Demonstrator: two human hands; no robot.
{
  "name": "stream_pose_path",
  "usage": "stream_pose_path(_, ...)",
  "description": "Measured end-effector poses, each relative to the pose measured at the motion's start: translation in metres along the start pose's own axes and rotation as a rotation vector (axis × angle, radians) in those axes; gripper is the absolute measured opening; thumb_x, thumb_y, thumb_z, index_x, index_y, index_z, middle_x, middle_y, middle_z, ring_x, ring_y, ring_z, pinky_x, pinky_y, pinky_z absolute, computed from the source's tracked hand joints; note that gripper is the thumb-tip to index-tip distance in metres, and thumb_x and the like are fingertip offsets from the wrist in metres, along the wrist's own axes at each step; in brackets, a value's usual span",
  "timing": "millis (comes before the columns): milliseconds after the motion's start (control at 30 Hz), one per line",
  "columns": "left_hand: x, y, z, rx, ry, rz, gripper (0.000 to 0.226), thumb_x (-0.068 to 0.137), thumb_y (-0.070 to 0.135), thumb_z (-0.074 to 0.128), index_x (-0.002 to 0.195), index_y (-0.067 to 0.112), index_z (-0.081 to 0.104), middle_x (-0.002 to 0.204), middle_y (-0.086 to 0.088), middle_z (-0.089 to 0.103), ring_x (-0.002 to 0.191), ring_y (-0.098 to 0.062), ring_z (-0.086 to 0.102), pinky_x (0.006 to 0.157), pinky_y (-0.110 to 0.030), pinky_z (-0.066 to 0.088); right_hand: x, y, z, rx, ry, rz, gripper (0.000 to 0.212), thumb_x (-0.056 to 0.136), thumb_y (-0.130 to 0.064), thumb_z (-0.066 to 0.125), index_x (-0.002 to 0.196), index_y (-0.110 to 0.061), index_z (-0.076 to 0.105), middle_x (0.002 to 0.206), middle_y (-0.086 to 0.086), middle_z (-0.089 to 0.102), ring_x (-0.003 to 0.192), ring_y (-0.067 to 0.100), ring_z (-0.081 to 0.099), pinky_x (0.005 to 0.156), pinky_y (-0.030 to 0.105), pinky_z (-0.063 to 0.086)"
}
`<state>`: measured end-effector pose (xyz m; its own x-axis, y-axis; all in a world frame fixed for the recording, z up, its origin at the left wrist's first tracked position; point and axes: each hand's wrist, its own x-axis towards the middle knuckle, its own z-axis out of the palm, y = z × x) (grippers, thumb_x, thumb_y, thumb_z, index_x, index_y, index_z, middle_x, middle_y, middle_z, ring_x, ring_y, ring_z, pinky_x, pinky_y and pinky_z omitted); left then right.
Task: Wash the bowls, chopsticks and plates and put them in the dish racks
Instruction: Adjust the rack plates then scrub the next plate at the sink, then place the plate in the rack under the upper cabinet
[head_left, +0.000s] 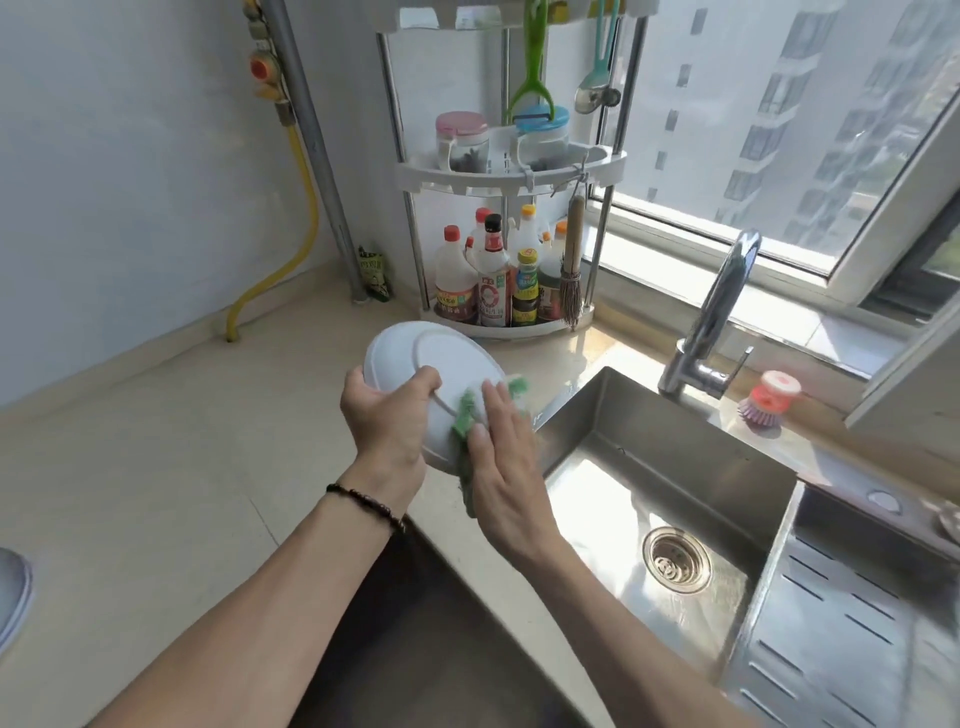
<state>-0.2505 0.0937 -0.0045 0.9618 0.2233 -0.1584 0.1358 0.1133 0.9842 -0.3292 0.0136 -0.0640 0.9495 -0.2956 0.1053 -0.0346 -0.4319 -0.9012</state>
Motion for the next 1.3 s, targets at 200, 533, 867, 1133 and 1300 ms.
stream_pose_path(200,-0.011,-0.001,-0.055,0.186,-0.411,0.135,0.052,0.054,0.013,0.077,0.103,0.019,0.06,0.099,-0.005,0.07,0.089,-0.022,0.07,0.072,-0.041,0.062,0.023,0.006,0.0,0.304,0.226,0.428,0.039,0.104,-0.05,0.022,0.102,-0.029,0.054,0.103,0.002,0.059,0.109,0.032,0.06,0.095,0.051,0.05)
stream_pose_path(533,-0.046,-0.004,-0.13,0.405,-0.426,0.308,0.044,0.063,-0.003,0.082,0.099,0.012,0.062,0.094,-0.009,0.069,0.081,-0.019,0.068,0.067,-0.031,0.058,0.004,-0.034,0.033,0.11,-0.062,-0.191,0.058,0.103,-0.047,0.018,0.123,-0.012,0.06,0.119,-0.003,0.059,0.11,0.013,0.053,0.098,0.024,0.041)
stream_pose_path(867,-0.109,-0.033,-0.224,0.504,-0.252,0.254,0.042,0.066,-0.009,0.08,0.093,0.015,0.058,0.083,0.004,0.063,0.065,0.004,0.057,0.059,-0.013,0.045,-0.068,-0.043,0.089,0.167,-0.353,-0.121,0.043,0.11,-0.039,0.022,0.115,-0.031,0.065,0.114,-0.007,0.062,0.11,0.012,0.053,0.098,0.029,0.038)
stream_pose_path(1133,-0.138,-0.053,-0.337,0.757,-0.112,0.274,0.045,0.063,0.023,0.085,0.093,0.013,0.053,0.076,0.004,0.059,0.067,-0.018,0.052,0.06,-0.036,0.044,-0.144,-0.081,0.175,0.195,-0.606,-0.117,0.052,0.109,-0.042,0.028,0.128,-0.007,0.061,0.127,0.01,0.064,0.122,0.014,0.054,0.104,0.022,0.038)
stream_pose_path(1300,-0.162,-0.085,-0.431,1.145,-0.19,0.336,0.031,0.071,0.02,0.062,0.099,0.019,0.047,0.055,-0.002,0.044,0.058,-0.033,0.051,0.05,-0.038,0.03,-0.193,-0.09,0.242,0.293,-0.757,0.378,0.069,0.071,-0.071,0.068,0.113,-0.016,0.064,0.09,-0.003,0.065,0.076,0.015,0.061,0.071,0.031,0.048)
